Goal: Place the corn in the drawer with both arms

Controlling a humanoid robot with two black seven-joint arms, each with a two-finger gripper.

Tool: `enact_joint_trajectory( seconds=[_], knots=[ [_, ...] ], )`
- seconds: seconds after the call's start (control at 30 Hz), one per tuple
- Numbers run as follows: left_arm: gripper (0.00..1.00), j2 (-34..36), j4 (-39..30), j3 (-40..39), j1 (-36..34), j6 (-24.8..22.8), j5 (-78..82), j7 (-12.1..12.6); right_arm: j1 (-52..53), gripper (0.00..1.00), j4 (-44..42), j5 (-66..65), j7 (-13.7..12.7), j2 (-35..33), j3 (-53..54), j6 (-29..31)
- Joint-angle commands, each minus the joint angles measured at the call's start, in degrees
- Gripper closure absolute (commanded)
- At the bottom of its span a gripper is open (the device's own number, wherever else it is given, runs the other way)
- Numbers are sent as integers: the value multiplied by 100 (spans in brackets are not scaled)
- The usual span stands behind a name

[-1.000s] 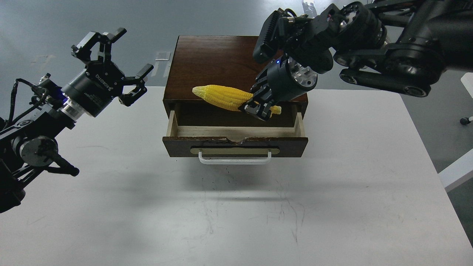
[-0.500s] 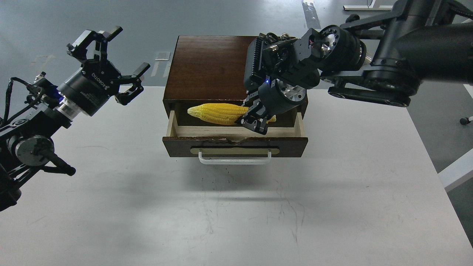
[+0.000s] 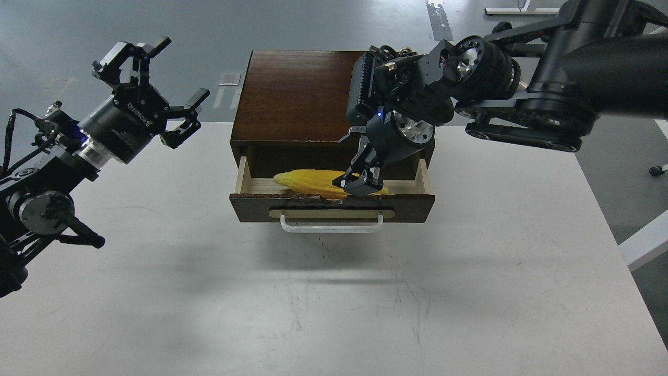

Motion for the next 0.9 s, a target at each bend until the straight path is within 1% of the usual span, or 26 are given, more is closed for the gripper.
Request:
enact_joint_trajectory(
  seconds=[0.0, 0.1, 0.23, 0.3, 0.37, 0.4, 0.43, 0.57, 0.7, 0.73, 0.77, 0.8, 0.87],
  knots=[
    [2, -6, 0, 0, 0, 0, 5, 0, 26, 8, 0, 76, 0, -68, 49, -9],
    [2, -6, 0, 0, 0, 0, 5, 0, 123, 6, 0, 523, 0, -235, 242, 0],
    [2, -6, 0, 0, 0, 0, 5, 0, 211, 5, -26, 1602, 0, -533, 523, 9],
    [2, -15, 0, 0, 0, 0, 5, 0, 211, 5, -61, 2140, 0, -736, 593, 9],
    [2, -23, 0, 0, 0, 0, 14, 0, 141, 5, -210, 2824, 0, -1112, 681, 9],
    [2, -23, 0, 0, 0, 0, 14, 0, 141, 5, -211, 2828, 0, -1114, 682, 9],
    [2, -32, 0, 0, 9, 0, 14, 0, 54, 5, -263, 3115, 0, -1280, 734, 9],
    [2, -76, 0, 0, 9, 0, 23, 0, -579, 5, -308, 4109, 0, -1887, 1155, -17],
    [2, -111, 9, 0, 18, 0, 31, 0, -1668, 5, -308, 5111, 0, -2449, 2147, -26],
    [2, -129, 9, 0, 26, 0, 31, 0, -2061, 5, -308, 5426, 0, -2633, 2550, -26],
    [2, -138, 9, 0, 26, 0, 31, 0, -2265, 5, -308, 5577, 0, -2713, 2754, -26],
    [2, -146, 9, 0, 35, 0, 40, 0, -2694, 5, -316, 5874, 0, -2862, 3139, -26],
    [2, -182, 9, 0, 53, 0, 40, 0, -3109, 5, -343, 6183, 0, -2942, 3484, -26]
  ],
)
